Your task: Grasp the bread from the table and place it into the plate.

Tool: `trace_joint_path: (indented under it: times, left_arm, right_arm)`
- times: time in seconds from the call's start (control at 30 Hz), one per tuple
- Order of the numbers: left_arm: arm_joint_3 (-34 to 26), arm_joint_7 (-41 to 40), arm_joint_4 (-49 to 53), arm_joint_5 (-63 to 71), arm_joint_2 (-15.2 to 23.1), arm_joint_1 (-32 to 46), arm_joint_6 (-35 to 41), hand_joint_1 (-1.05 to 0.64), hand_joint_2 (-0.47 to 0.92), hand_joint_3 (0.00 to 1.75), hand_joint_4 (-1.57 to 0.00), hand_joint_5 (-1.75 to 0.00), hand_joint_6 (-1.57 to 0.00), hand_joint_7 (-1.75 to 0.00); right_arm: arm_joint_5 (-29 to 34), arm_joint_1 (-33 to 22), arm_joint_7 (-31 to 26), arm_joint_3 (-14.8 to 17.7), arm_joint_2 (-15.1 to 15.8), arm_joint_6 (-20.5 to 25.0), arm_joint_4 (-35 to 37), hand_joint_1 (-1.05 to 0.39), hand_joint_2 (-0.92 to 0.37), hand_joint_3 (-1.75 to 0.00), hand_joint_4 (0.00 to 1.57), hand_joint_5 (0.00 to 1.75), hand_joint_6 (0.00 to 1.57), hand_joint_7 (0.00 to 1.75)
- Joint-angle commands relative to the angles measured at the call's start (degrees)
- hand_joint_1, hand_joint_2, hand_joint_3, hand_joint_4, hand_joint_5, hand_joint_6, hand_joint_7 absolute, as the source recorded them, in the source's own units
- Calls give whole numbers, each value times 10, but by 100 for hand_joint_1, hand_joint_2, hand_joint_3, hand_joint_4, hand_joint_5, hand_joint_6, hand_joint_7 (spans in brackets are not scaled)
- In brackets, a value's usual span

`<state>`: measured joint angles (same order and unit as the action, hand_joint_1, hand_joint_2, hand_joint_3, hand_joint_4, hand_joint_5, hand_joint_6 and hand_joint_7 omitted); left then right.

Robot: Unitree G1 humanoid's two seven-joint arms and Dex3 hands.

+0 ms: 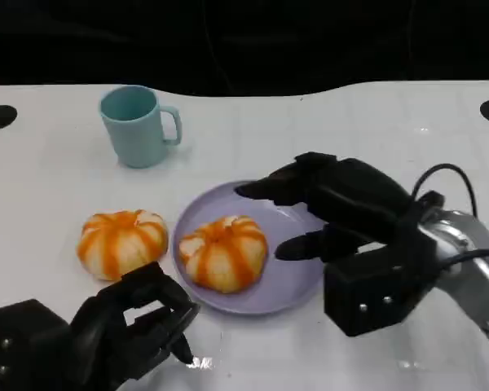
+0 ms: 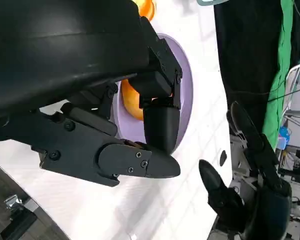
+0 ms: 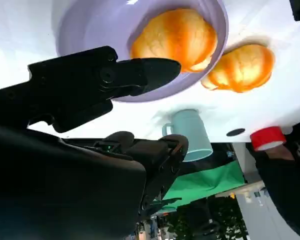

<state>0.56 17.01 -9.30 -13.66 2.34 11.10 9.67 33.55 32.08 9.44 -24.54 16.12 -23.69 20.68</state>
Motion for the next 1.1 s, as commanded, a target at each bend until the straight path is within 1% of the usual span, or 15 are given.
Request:
trace_joint_path:
  times: [0.03,0.13,0.23,0.27,0.4,0.47,0.5,0.57,0.6,0.7,0.73,0.8,0.87,1.0,1.1]
  left_arm:
    - [0,-9,-9,5,5,4,0,-54,92,25,-75,-175,-68,-154]
    - [1,-9,-9,3,3,5,0,-54,92,25,-75,-175,-67,-155]
    - [2,-12,-11,5,2,6,2,-54,92,25,-74,-175,-67,-154]
    - [3,-13,-12,6,2,6,2,-54,92,24,-74,-175,-68,-152]
    - [3,-13,-13,3,3,8,1,-54,92,24,-74,-175,-68,-152]
    - [2,-13,-11,2,3,7,-1,-54,92,24,-74,-175,-68,-152]
    - [2,-12,-11,1,3,8,-1,-54,92,24,-74,-175,-67,-152]
    - [2,-12,-12,0,3,8,-1,-54,92,25,-74,-175,-67,-152]
    - [2,-11,-11,1,3,8,-3,-54,92,25,-74,-175,-67,-152]
    - [3,-11,-9,3,4,8,-5,-55,92,25,-74,-175,-67,-151]
    - [3,-11,-9,2,4,8,-5,-55,92,25,-74,-175,-68,-151]
    - [2,-10,-9,1,4,8,-4,-55,92,26,-73,-175,-67,-151]
    - [2,-10,-11,-1,4,8,-1,-54,92,26,-73,-175,-67,-151]
    - [2,-9,-12,-2,5,7,0,-54,92,25,-73,-175,-67,-151]
    - [2,-9,-13,-1,6,7,0,-55,92,25,-73,-175,-67,-151]
  right_arm:
    - [-26,-38,3,27,30,-17,-37,-58,-92,-13,27,51,47,4]
    - [-32,-66,-1,43,50,-29,-63,-56,-92,-11,33,52,51,6]
    - [-46,-94,-10,64,60,-48,-78,-44,-90,-4,43,53,59,7]
    - [-50,-101,-11,69,62,-52,-81,-38,-88,-2,46,54,61,8]
    - [-70,-133,4,87,78,-54,-106,-28,-86,-1,57,59,67,8]
    - [-77,-149,9,95,86,-54,-118,-23,-86,-1,63,61,77,12]
    - [-78,-159,6,100,89,-60,-123,-23,-86,-1,64,62,79,12]
    - [-80,-171,-1,106,92,-70,-127,-21,-86,-1,72,66,86,15]
    - [-82,-181,-4,112,96,-76,-131,-19,-86,-1,76,74,93,15]
    - [-75,-203,-5,125,105,-79,-147,-17,-88,-3,84,91,105,17]
    - [-70,-210,-2,128,111,-75,-156,-17,-88,-4,86,102,109,18]
    - [-59,-225,4,131,124,-72,-174,-18,-88,-10,84,122,112,19]
    - [-52,-237,12,133,137,-71,-188,-20,-87,-13,84,135,115,20]
    - [-51,-254,27,137,152,-63,-206,-20,-86,-16,82,145,119,21]
    - [-45,-270,45,139,161,-40,-226,-23,-86,-19,80,148,119,24]
